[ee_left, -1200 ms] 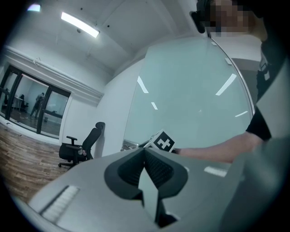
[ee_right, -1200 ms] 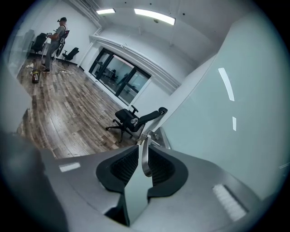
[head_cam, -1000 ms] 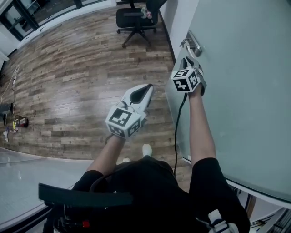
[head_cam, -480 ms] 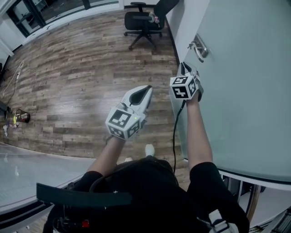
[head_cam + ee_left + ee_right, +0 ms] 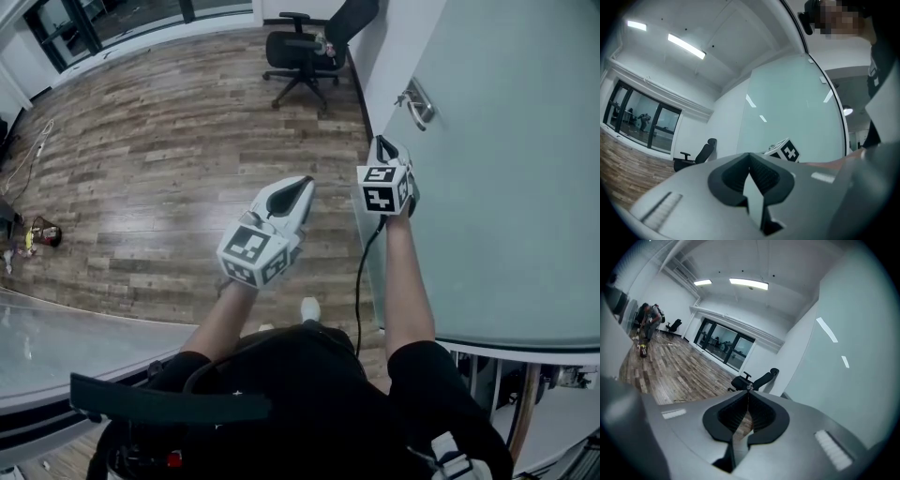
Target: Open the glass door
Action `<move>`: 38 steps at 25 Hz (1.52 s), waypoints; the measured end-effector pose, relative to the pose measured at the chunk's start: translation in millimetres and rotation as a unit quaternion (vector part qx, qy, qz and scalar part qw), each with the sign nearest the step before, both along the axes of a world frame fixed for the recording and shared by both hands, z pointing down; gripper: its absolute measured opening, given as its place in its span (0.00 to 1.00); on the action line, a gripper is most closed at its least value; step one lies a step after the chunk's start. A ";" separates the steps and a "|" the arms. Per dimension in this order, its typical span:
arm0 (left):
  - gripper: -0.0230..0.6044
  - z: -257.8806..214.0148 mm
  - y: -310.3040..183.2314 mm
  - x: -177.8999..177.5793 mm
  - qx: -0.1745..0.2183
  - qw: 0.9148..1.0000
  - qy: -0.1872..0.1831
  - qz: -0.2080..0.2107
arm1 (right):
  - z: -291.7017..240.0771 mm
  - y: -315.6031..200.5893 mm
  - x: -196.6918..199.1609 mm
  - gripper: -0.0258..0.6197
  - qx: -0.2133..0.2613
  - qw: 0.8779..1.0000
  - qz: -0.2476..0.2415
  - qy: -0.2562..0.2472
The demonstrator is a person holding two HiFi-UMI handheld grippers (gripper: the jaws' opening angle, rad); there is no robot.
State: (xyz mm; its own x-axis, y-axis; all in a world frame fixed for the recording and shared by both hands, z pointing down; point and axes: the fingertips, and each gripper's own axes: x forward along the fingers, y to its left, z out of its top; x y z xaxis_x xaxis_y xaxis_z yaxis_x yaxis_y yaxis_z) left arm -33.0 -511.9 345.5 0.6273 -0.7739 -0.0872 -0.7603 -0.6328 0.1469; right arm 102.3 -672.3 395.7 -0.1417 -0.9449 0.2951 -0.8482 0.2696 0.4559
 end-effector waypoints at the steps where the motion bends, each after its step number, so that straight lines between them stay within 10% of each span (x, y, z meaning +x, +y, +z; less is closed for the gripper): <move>1: 0.04 -1.2 3.7 -4.0 0.001 1.000 0.002 -0.001 | -0.2 5.3 -2.6 0.05 -0.004 1.000 -0.002 -0.017; 21: 0.04 -9.0 80.1 -32.6 0.013 0.999 0.033 0.025 | -26.6 195.5 -45.6 0.04 0.011 0.971 -0.050 -0.235; 38: 0.04 -3.0 106.5 -0.3 0.009 1.000 0.014 0.021 | -34.5 266.3 14.1 0.04 0.018 0.963 -0.065 -0.261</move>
State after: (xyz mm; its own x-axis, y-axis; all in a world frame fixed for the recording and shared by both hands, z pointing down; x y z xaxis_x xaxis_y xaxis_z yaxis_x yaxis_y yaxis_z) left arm -33.3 -405.4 342.5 0.6566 -0.7448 -0.1188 -0.7286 -0.6671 0.1552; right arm 116.4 -406.1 361.2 -0.3800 -0.9172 0.1199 -0.9243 0.3814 -0.0117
